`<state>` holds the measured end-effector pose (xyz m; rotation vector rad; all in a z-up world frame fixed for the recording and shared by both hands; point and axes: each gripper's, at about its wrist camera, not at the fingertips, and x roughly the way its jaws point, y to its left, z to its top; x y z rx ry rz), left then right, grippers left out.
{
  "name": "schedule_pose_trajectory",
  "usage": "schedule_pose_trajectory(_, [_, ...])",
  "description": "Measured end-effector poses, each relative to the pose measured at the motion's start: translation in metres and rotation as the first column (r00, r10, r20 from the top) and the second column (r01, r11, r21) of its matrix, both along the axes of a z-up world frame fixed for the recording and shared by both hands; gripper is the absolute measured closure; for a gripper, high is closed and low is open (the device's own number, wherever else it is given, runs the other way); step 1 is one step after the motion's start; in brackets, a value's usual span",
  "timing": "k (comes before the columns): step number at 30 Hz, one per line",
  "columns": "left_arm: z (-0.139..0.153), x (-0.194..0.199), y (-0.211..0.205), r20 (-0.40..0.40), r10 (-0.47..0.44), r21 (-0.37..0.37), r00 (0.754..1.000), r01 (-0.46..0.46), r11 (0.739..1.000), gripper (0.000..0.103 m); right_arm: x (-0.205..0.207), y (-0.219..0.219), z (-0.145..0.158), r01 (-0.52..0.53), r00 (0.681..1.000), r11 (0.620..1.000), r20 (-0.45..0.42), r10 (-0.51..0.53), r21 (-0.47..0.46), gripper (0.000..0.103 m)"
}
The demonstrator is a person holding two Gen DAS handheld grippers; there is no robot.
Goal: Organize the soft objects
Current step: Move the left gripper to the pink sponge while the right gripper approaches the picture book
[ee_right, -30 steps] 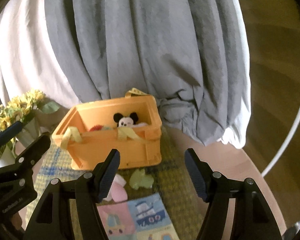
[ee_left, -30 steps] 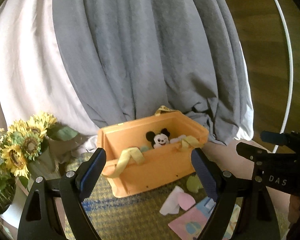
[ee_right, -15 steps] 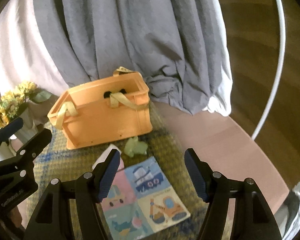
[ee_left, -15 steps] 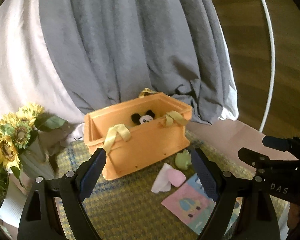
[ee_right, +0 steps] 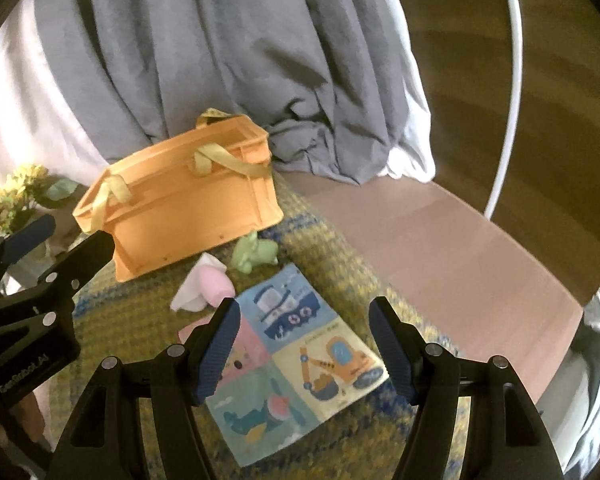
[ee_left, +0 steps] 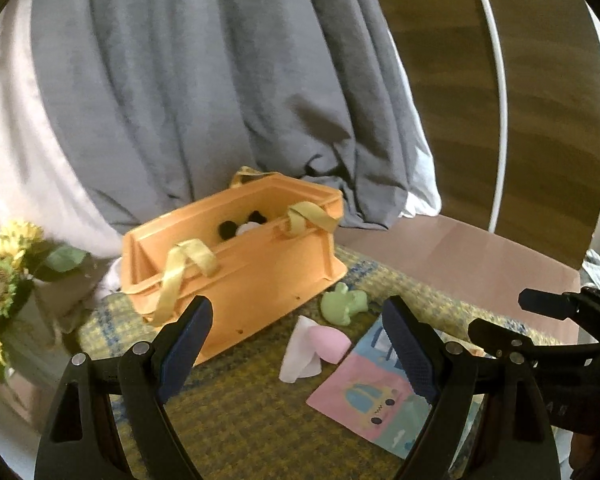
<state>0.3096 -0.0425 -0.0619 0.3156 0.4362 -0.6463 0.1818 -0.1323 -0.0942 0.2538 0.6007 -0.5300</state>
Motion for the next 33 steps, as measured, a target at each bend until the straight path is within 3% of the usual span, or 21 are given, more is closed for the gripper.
schedule_pose_trajectory(6, [-0.019, 0.008, -0.003, -0.034, -0.031, 0.007, 0.999, 0.031, 0.999, 0.016, -0.003, -0.001, -0.020, 0.077, 0.997, 0.996, -0.005, -0.077, 0.033, 0.035])
schedule_pose_trajectory(9, [-0.031, 0.015, -0.005, -0.053, -0.047, 0.021, 0.998, 0.048, 0.999, 0.016, -0.004, 0.000, -0.033, 0.112, 0.994, 0.992, -0.012, -0.112, 0.062, 0.026])
schedule_pose_trajectory(17, [-0.060, 0.024, -0.014, -0.081, -0.087, 0.066, 0.993, 0.093, 0.994, 0.018, -0.001, 0.005, -0.064, 0.181, 0.982, 0.982, -0.060, -0.178, 0.049, 0.025])
schedule_pose_trajectory(33, [-0.094, 0.057, -0.046, -0.163, -0.125, 0.093, 0.979, 0.141, 0.986, 0.024, 0.019, -0.004, -0.089, 0.213, 0.971, 0.975, -0.121, -0.204, 0.062, 0.026])
